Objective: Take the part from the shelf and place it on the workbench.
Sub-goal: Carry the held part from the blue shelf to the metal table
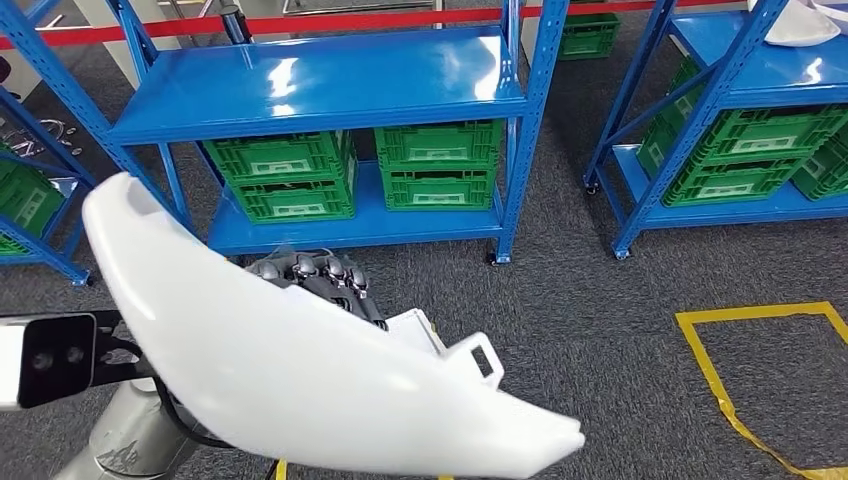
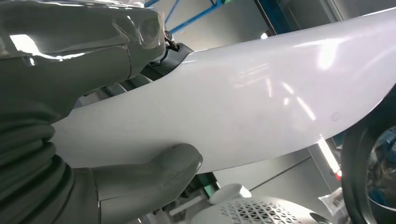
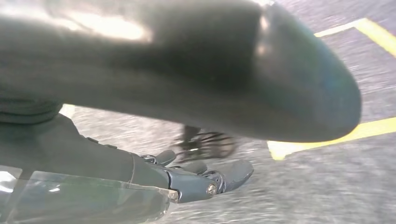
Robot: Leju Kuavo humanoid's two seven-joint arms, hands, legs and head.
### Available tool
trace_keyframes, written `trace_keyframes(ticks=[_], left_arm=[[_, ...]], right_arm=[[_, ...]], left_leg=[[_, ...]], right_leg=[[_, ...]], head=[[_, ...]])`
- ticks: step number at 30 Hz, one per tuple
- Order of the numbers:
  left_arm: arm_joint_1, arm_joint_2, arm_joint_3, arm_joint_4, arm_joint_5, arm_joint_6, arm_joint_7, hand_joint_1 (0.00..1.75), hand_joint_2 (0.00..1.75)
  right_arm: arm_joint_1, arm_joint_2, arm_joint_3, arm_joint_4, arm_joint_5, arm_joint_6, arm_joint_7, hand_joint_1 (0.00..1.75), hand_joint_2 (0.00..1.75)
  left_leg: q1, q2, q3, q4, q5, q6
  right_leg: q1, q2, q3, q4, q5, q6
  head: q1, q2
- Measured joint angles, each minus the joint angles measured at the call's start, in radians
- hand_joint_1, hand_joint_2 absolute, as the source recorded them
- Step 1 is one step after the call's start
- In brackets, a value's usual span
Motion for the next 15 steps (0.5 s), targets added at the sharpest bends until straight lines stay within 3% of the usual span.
trace_keyframes(ticks=[1,2,3,5,7,9,11,12,14,15], left_arm=[[-0.002,-0.001,-0.003,0.000,0.003,-0.001,0.000,1.75,1.75],[-0.003,-0.003,-0.006,0.000,0.004,-0.001,-0.001,1.75,1.75],[-0.005,-0.005,-0.008,0.000,0.004,-0.001,-0.001,1.75,1.75],[-0.011,-0.011,-0.010,-0.001,0.006,-0.004,-0.001,1.75,1.75],[-0.018,-0.017,-0.010,-0.005,0.008,-0.008,-0.001,1.75,1.75],[-0.021,-0.020,-0.011,-0.009,0.009,-0.010,-0.002,1.75,1.75],[-0.023,-0.022,-0.012,-0.010,0.010,-0.013,-0.002,1.75,1.75],[-0.024,-0.023,-0.012,-0.011,0.010,-0.013,-0.002,1.75,1.75],[-0.025,-0.025,-0.014,-0.012,0.011,-0.015,-0.003,1.75,1.75],[-0.023,-0.025,-0.016,-0.012,0.011,-0.016,-0.003,1.75,1.75]], right_arm=[[0.002,0.005,0.001,-0.015,0.010,0.003,0.011,0.00,0.00],[0.004,0.009,0.002,-0.031,0.019,0.008,0.020,0.00,0.00],[0.005,0.013,0.002,-0.045,0.025,0.013,0.025,0.00,0.00],[0.007,0.023,0.004,-0.068,0.033,0.025,0.029,0.00,0.00],[0.009,0.033,0.006,-0.082,0.036,0.034,0.028,0.00,0.00],[0.011,0.037,0.010,-0.090,0.040,0.038,0.023,0.00,0.00],[0.014,0.040,0.015,-0.094,0.044,0.040,0.016,0.00,0.00],[0.015,0.040,0.017,-0.095,0.045,0.040,0.013,0.00,0.00],[0.015,0.038,0.021,-0.096,0.046,0.040,0.010,0.00,0.00],[0.015,0.036,0.022,-0.097,0.046,0.039,0.009,0.00,0.00]], left_leg=[[0.001,0.000,0.002,0.042,-0.008,0.001],[0.001,-0.001,0.020,0.050,0.004,0.005],[-0.001,-0.001,0.056,0.020,0.028,0.014],[-0.013,-0.004,0.166,-0.122,0.054,0.048],[-0.026,-0.006,0.246,-0.247,0.041,0.071],[-0.036,-0.006,0.258,-0.288,0.048,0.075],[-0.035,-0.002,0.251,-0.319,0.087,0.082],[-0.032,0.000,0.243,-0.335,0.108,0.085],[-0.027,0.001,0.216,-0.343,0.138,0.084],[-0.026,0.002,0.198,-0.339,0.150,0.079]], right_leg=[[0.003,0.000,-0.014,0.001,0.010,0.000],[0.006,0.000,-0.027,0.002,0.020,0.000],[0.010,0.000,-0.039,0.002,0.030,0.000],[0.017,0.002,-0.056,0.001,0.049,0.000],[0.013,0.003,-0.065,-0.002,0.067,0.009],[0.005,0.003,-0.069,-0.012,0.088,0.025],[0.004,0.003,-0.080,-0.010,0.080,0.027],[0.005,0.003,-0.091,0.010,0.052,0.022],[0.003,0.003,-0.121,0.111,-0.035,0.015],[0.000,0.003,-0.133,0.174,-0.065,0.019]], head=[[0.000,0.000],[0.000,0.000],[0.000,0.000],[0.002,0.000],[0.005,0.000],[0.004,0.000],[0.001,0.000],[0.002,0.000],[0.004,0.000],[0.005,0.000]])
